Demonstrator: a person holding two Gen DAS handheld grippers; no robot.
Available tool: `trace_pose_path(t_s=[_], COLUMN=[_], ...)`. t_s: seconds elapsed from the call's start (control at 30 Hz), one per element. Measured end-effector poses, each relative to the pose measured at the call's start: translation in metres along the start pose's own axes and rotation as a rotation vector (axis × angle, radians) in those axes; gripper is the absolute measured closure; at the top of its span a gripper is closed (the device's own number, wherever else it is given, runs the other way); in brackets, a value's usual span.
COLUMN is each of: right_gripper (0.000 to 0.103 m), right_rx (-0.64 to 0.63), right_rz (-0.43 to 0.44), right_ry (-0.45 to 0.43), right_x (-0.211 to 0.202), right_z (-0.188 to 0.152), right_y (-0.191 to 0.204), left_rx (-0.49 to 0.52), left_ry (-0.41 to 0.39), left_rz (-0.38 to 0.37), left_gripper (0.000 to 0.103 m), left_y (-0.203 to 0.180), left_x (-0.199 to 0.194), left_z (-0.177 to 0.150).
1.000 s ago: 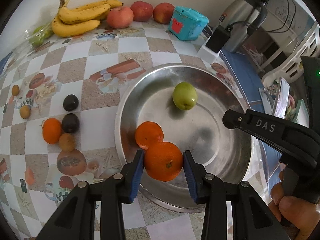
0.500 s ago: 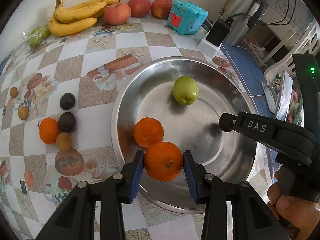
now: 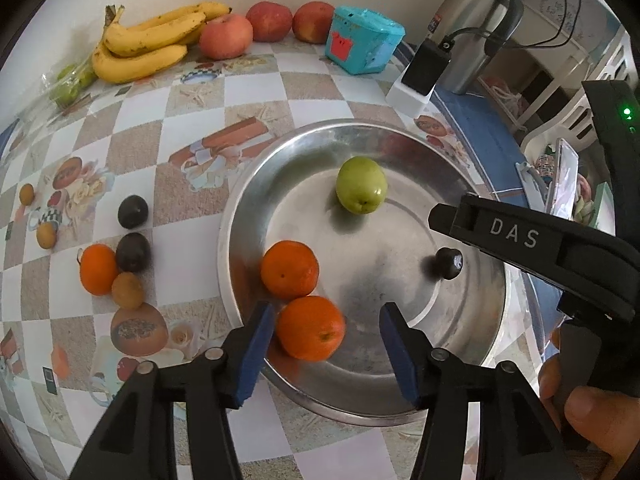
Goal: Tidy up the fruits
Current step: 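Open the right gripper to drop the plum while the left gripper releases the orange into the bowl, then move both tools back toward the loose fruit beside the bowl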
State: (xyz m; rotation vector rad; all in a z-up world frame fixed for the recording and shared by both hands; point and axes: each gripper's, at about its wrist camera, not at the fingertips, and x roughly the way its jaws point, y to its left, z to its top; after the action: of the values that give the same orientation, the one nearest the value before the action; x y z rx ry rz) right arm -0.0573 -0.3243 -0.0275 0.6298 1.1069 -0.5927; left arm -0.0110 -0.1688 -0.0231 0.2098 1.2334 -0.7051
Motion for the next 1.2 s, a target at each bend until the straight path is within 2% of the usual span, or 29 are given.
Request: trace_pose_path(t_s=[0.2,0.33,0.47,0.63,0.8,1.0,1.2], right_gripper=[0.048,0.048,0.048,0.048,0.048,0.048,0.048], right_rx=[0.003,0.005,0.006,-0.005,-0.043,-0.116,-0.173], right_rz=[-0.002,-0.003,-0.006,-0.004,0.008,0.058,0.075], right_ry=[-0.02,-0.018,0.002,-0.001,0.005,0.001,-0.007], right_x=[-0.006,-0.006,-0.001,-0.001,-0.001,-0.008,-0.012], right_z=[0.002,0.001,-0.001,-0.002,-0.004,-0.006,-0.011], right_y=[-0.001,-0.002,-0.003,0.002,0.015,0.041,0.057], left_rx=[-0.029,-0.094,-0.192,-0.332,-0.432,-0.52,-0.539], left_ry=[-0.025,-0.062,-0.101,-0.169,-0.209,-0.236,-0.23], left_rz=[-0.012,0.002,0.043,0.158,0.233,0.28,0.289], left_gripper=[0.044,0.044,0.044,0.039,0.039,0.032,0.03], left_y=[0.008,0.028,0.057,0.1,0.131,0.156,0.16], left_x=[-0.008,-0.017,-0.027,-0.046,-0.061,-0.074,-0.074], left_z=[0.004,0.01,0.015,0.016,0.012,0.006,0.004])
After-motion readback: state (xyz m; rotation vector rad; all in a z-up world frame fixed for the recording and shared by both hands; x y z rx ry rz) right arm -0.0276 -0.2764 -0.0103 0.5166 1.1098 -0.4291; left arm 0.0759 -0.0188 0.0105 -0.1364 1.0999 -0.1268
